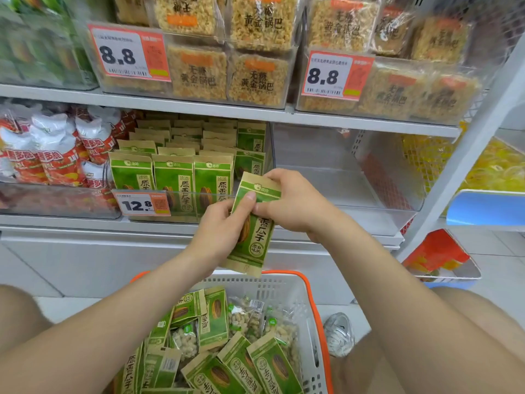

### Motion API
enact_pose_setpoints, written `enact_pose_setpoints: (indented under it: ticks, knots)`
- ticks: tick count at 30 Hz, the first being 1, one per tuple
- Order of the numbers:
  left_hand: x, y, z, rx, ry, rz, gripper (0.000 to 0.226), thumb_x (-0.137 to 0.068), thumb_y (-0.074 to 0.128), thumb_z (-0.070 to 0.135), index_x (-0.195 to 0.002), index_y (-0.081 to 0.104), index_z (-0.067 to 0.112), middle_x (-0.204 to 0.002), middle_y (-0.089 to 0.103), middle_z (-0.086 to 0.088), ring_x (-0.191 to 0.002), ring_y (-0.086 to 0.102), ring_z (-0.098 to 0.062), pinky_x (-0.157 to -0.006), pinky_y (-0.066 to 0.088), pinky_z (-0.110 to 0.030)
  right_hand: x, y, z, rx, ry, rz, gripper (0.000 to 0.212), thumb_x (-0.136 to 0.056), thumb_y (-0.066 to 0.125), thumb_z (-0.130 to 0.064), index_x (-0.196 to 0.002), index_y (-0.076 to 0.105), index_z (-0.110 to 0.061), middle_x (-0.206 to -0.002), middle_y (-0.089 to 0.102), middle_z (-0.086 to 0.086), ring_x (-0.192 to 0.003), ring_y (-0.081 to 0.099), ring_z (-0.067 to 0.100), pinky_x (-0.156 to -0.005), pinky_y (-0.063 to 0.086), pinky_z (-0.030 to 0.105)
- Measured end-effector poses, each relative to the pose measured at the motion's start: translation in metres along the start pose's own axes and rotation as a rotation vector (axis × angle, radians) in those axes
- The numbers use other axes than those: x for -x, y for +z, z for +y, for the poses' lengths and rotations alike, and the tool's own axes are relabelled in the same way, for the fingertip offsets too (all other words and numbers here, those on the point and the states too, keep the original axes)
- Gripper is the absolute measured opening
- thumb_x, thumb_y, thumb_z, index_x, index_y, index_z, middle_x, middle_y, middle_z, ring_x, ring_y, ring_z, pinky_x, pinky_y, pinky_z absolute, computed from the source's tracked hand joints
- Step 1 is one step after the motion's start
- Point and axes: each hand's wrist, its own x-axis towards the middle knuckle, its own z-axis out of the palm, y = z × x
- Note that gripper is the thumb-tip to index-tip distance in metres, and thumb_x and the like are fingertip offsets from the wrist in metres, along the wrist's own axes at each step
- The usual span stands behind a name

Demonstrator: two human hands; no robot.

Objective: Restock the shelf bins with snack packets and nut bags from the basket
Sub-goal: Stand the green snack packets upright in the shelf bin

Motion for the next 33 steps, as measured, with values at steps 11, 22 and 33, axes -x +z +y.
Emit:
enact_pose_setpoints:
  ticks: [11,22,33]
  knots:
    - [-0.037,-0.043,0.008,-1.091,0.537,0.290,0.027,-0.088,0.066,0.018,-0.114,0.060,0.020,-0.120,0.047,-0.004,-0.108,0.044,-0.028,-0.087,0.039,-0.042,-0.030,-0.027,-0.013,0.093,-0.395,0.450,0.030,-0.089,0.074,-0.007,-0.106,0.054,-0.021,-0.098,0.064,-0.008,-0.093,0.060,0.016,-0.076,0.043,0.028]
    - [-0.055,-0.055,0.024,-1.513,0.543,0.133,0.033,-0.087,0.065,0.025,-0.120,0.063,0.019,-0.167,0.024,-0.016,-0.155,0.017,-0.040,-0.120,0.022,-0.062,-0.101,0.022,0.003,0.777,-0.315,0.391,0.030,-0.090,0.074,-0.017,-0.118,0.065,-0.025,-0.102,0.073,0.003,-0.106,0.057,0.033,-0.089,0.037,0.044]
    - [-0.076,-0.047,0.036,-1.345,0.555,0.188,0.026,-0.094,0.052,0.031,-0.114,0.042,0.018,-0.102,0.064,-0.002,-0.100,0.061,-0.032,-0.111,0.036,-0.055,-0.146,0.026,-0.011,1.013,-0.135,0.348,0.035,-0.083,0.069,-0.010,-0.117,0.064,-0.016,-0.122,0.066,0.016,-0.133,0.043,0.043,-0.111,0.028,0.055]
